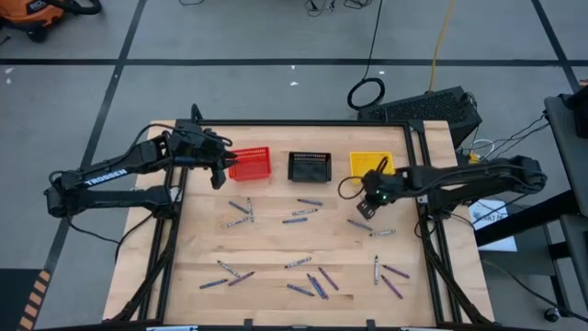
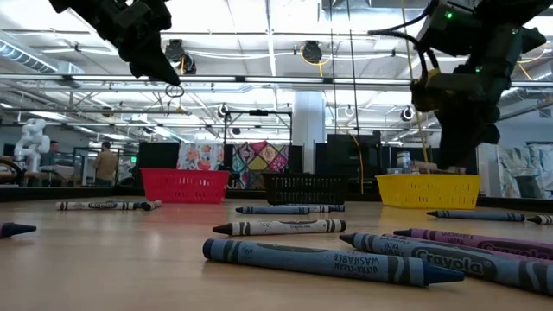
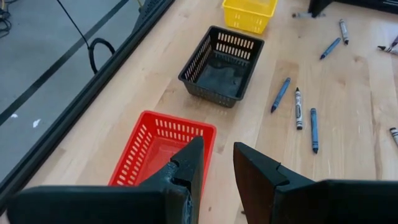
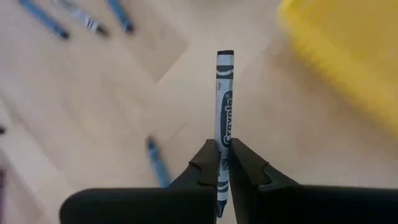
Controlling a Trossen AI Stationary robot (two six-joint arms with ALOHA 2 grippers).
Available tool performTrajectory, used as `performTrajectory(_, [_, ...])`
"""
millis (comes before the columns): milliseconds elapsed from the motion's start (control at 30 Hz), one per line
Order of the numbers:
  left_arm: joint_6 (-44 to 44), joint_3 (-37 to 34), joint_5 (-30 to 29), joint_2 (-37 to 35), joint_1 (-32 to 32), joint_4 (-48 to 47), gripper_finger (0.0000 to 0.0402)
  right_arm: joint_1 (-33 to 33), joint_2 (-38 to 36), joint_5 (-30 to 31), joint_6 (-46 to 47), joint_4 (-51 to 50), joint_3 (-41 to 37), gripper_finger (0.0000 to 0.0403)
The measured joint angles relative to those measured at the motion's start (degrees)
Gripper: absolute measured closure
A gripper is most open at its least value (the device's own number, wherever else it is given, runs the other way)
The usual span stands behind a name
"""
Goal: Sort crayons
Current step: Put the black crayon into the yellow bin
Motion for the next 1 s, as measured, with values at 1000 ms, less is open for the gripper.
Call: performTrajectory(1000, [-0.07, 0.00, -0.02, 0.10, -0.01, 0.24, 0.0309, -24.55, 1.44, 5.71, -41.46, -0.73, 0.09, 0.0403])
